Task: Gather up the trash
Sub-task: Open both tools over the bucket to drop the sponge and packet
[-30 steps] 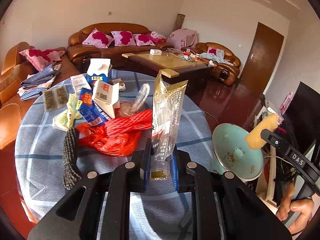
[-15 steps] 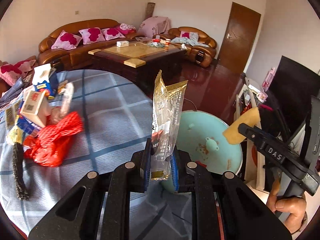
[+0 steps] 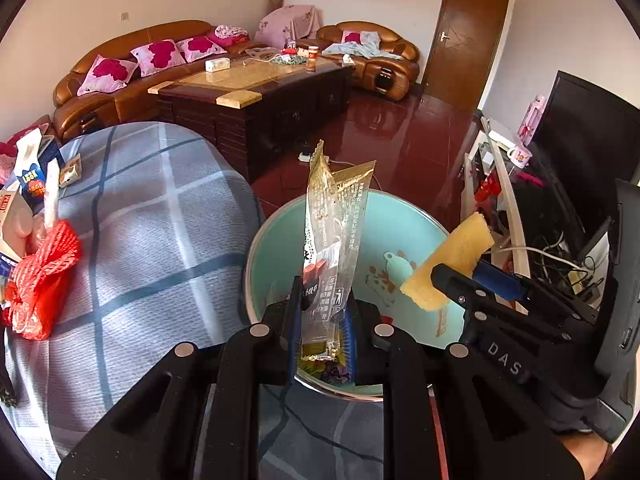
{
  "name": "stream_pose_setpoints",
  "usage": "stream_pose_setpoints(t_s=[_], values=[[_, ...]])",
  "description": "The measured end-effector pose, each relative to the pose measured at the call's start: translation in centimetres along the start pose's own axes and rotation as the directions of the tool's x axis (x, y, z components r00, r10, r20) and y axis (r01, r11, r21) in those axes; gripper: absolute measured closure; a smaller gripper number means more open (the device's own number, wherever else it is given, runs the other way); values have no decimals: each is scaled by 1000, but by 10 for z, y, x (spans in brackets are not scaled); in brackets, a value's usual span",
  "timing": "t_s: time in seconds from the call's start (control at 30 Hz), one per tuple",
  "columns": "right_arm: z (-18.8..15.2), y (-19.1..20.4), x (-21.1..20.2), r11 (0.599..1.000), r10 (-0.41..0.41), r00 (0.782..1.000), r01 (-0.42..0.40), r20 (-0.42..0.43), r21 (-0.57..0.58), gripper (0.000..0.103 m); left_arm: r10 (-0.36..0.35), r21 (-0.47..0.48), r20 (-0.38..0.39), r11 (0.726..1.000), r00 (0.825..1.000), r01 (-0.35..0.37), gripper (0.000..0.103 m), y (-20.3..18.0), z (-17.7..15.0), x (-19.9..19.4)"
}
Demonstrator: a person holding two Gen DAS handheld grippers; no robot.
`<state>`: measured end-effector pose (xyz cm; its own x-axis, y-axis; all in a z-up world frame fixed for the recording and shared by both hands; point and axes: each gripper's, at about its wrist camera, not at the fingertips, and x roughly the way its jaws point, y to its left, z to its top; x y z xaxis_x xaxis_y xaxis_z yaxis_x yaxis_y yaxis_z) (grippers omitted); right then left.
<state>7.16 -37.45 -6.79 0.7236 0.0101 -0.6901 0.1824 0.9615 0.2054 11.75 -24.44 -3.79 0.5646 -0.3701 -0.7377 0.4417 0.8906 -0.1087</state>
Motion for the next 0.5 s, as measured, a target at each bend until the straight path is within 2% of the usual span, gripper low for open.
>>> stream_pose_setpoints(t_s=[0.1, 0.3, 0.5], values=[[-2, -1, 3, 1000, -7, 1000, 6, -14, -25, 61, -3, -3, -19, 1000, 1000, 3, 86, -4, 1, 8], [-1, -10, 3, 1000, 14, 1000, -14, -14, 11, 54, 1, 6, -30, 1000, 1000, -1, 86, -9, 3, 16], [4, -19, -2, 998, 35, 999, -36, 6, 50, 53, 18, 19, -33, 1000, 999, -18, 85, -14, 3, 20]])
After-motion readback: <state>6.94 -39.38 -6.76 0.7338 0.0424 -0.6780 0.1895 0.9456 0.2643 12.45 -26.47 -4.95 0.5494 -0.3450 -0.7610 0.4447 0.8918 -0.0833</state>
